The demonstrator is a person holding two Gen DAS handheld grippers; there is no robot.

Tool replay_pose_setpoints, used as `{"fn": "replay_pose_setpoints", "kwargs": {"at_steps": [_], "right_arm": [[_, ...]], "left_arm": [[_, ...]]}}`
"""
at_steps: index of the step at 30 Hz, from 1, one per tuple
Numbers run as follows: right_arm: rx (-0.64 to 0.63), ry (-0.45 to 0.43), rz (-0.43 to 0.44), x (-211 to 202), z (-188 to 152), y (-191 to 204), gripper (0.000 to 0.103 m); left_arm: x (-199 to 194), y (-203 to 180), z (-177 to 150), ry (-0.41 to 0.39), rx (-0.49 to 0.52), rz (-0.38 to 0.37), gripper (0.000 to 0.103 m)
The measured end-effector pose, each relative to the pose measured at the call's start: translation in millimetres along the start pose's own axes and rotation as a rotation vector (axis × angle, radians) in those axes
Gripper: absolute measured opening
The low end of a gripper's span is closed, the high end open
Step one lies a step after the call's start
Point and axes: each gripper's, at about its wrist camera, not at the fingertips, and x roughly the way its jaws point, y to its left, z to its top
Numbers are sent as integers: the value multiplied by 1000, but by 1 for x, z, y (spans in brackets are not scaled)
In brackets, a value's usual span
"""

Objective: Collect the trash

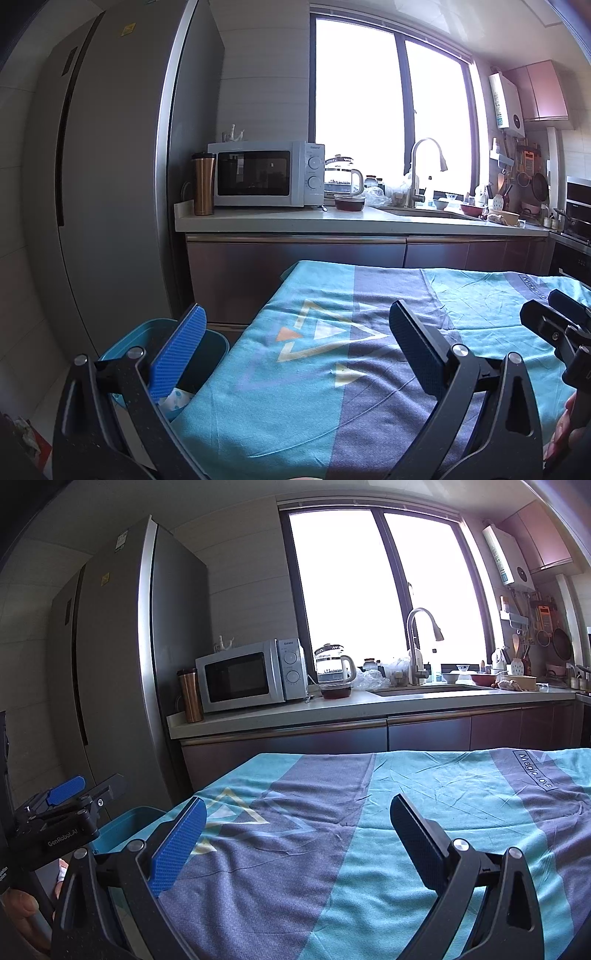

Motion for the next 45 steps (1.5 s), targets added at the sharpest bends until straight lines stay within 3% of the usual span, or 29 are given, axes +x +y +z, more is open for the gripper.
{"fn": "replay_pose_setpoints", "kwargs": {"at_steps": [45], "right_arm": [[17,4,0,2,3,-4,96]], "left_arm": [[0,1,-1,1,-5,8,98]]}}
